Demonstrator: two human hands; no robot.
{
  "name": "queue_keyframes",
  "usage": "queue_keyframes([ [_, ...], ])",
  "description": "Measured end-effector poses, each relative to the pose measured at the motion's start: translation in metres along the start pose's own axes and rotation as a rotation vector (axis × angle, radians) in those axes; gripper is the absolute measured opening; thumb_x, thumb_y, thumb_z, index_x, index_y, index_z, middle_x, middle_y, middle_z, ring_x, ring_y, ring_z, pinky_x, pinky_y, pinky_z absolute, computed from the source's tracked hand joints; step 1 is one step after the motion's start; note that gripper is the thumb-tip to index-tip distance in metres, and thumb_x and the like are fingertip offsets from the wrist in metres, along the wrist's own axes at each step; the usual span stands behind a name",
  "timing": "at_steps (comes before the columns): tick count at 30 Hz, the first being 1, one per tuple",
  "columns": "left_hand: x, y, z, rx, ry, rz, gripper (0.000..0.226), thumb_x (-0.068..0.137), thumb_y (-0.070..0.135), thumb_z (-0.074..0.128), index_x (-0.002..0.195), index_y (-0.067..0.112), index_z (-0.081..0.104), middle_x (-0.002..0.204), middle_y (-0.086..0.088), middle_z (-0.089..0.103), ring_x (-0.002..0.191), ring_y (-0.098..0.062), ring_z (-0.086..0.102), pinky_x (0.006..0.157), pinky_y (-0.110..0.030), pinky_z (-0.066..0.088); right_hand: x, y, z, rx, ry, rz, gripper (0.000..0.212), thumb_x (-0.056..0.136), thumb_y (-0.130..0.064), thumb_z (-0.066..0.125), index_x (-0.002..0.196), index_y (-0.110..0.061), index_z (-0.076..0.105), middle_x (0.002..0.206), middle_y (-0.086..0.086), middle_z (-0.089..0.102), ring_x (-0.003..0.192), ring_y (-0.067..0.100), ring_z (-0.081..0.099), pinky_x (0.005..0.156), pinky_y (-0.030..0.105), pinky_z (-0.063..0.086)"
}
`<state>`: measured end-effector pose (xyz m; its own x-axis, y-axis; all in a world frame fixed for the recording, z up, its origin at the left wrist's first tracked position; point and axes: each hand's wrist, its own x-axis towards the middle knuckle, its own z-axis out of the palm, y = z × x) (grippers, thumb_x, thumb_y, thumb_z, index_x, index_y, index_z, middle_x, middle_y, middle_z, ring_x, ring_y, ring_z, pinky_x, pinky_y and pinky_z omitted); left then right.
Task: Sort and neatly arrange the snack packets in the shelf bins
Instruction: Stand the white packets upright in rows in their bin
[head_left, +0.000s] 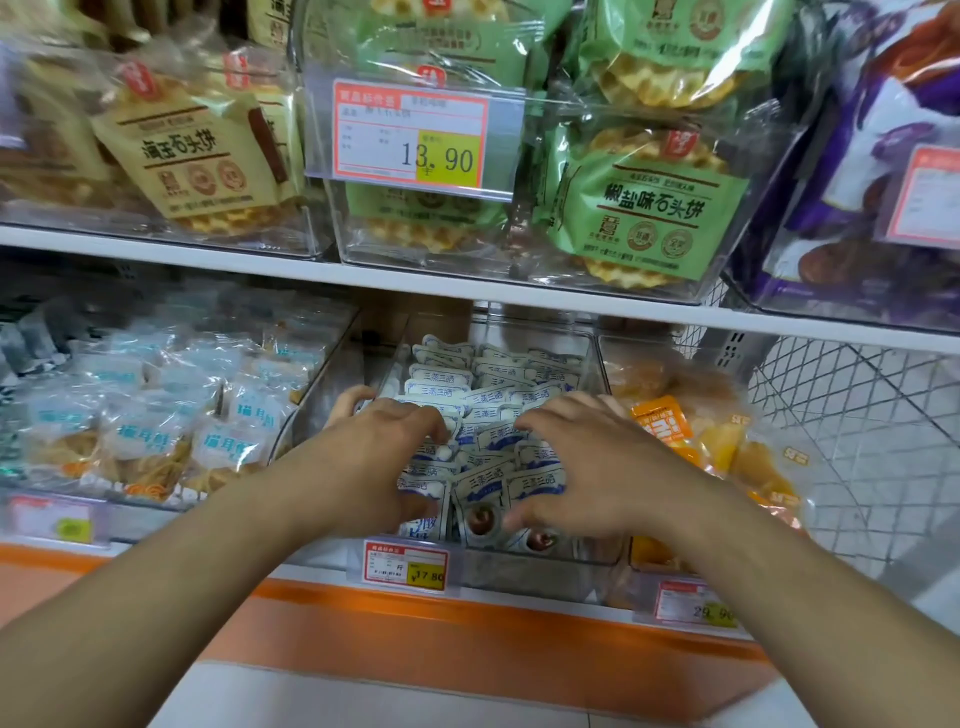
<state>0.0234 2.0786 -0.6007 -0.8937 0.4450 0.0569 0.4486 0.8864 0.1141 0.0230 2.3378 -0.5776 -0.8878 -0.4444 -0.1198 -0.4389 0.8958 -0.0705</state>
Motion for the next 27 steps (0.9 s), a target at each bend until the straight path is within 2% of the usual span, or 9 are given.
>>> queue_keyframes([
  [4,0.013,0.015,0.002,-0.129,0.136,0.036,0.044,0.092,0.061,0.060,0.129,0.037,0.055,0.127,0.019,0.060,0.122,-0.006,0.051,0.116,-0.032,0.021,-0.018,0.018,-0.009,0.064,-0.008,0.003,0.104,0.070,-0.087,0.067,0.157,-0.040,0.032,0.158,-0.015,0.033,0.149,0.012,0.016,0.124,0.034,0.012],
  [10,0.049,0.030,0.014,-0.163,0.101,-0.002,0.039,0.091,0.039,0.070,0.128,0.032,0.060,0.121,0.011,0.063,0.112,-0.014,0.059,0.106,-0.036,0.041,-0.022,0.021,0.006,0.046,0.077,-0.092,0.057,0.084,-0.066,0.073,0.133,-0.039,0.060,0.129,-0.016,0.061,0.130,0.012,0.039,0.113,0.024,0.011],
  [13,0.057,0.033,0.020,-0.181,0.083,-0.017,0.037,0.090,0.034,0.072,0.126,0.032,0.063,0.118,0.010,0.064,0.110,-0.014,0.060,0.104,-0.038,0.045,-0.020,0.009,0.012,0.074,0.117,-0.079,0.042,0.088,-0.056,0.075,0.115,-0.030,0.057,0.104,-0.010,0.065,0.114,0.013,0.043,0.087,0.019,0.018],
  [16,0.058,0.033,0.021,-0.221,0.111,-0.026,0.026,0.096,0.031,0.065,0.122,0.031,0.068,0.115,0.008,0.065,0.107,-0.014,0.061,0.096,-0.033,0.049,-0.019,0.003,0.019,0.026,0.145,-0.065,0.038,0.088,-0.054,0.075,0.096,-0.031,0.046,0.089,-0.010,0.061,0.107,0.018,0.045,0.083,0.030,0.025],
  [18,0.056,0.032,0.022,-0.257,0.104,-0.026,0.024,0.099,0.032,0.059,0.122,0.030,0.068,0.116,0.009,0.065,0.105,-0.012,0.061,0.089,-0.026,0.048,-0.018,-0.002,0.021,0.000,0.172,-0.061,0.035,0.090,-0.053,0.073,0.093,-0.032,0.045,0.090,-0.010,0.062,0.104,0.018,0.047,0.081,0.033,0.027],
  [20,0.053,0.032,0.021,-0.275,0.075,-0.006,0.026,0.101,0.036,0.057,0.125,0.031,0.066,0.116,0.010,0.062,0.102,-0.009,0.058,0.085,-0.021,0.044,-0.018,-0.006,0.020,-0.027,0.184,-0.072,0.026,0.093,-0.051,0.070,0.101,-0.032,0.054,0.098,-0.010,0.064,0.107,0.018,0.049,0.082,0.032,0.023],
  [23,0.046,0.034,0.020,-0.291,0.031,-0.001,0.038,0.097,0.047,0.060,0.133,0.031,0.059,0.121,0.012,0.058,0.107,-0.009,0.057,0.090,-0.023,0.047,-0.017,-0.001,0.012,-0.012,0.134,-0.096,0.032,0.092,-0.055,0.069,0.114,-0.032,0.063,0.103,-0.011,0.062,0.109,0.016,0.047,0.079,0.029,0.016],
  [24,0.045,0.034,0.020,-0.280,0.024,-0.009,0.045,0.095,0.049,0.063,0.136,0.031,0.056,0.124,0.011,0.058,0.111,-0.010,0.057,0.093,-0.026,0.048,-0.016,0.005,0.010,0.009,0.136,-0.099,0.039,0.091,-0.059,0.069,0.120,-0.033,0.063,0.109,-0.012,0.063,0.113,0.015,0.046,0.083,0.029,0.020],
  [27,0.046,0.038,0.017,-0.308,0.008,-0.069,0.058,0.091,0.050,0.069,0.142,0.028,0.050,0.127,0.009,0.058,0.112,-0.011,0.056,0.091,-0.023,0.046,-0.014,0.023,0.008,0.051,0.183,-0.045,0.049,0.096,-0.055,0.065,0.139,-0.032,0.057,0.135,-0.013,0.058,0.133,0.014,0.039,0.113,0.034,0.028],
])
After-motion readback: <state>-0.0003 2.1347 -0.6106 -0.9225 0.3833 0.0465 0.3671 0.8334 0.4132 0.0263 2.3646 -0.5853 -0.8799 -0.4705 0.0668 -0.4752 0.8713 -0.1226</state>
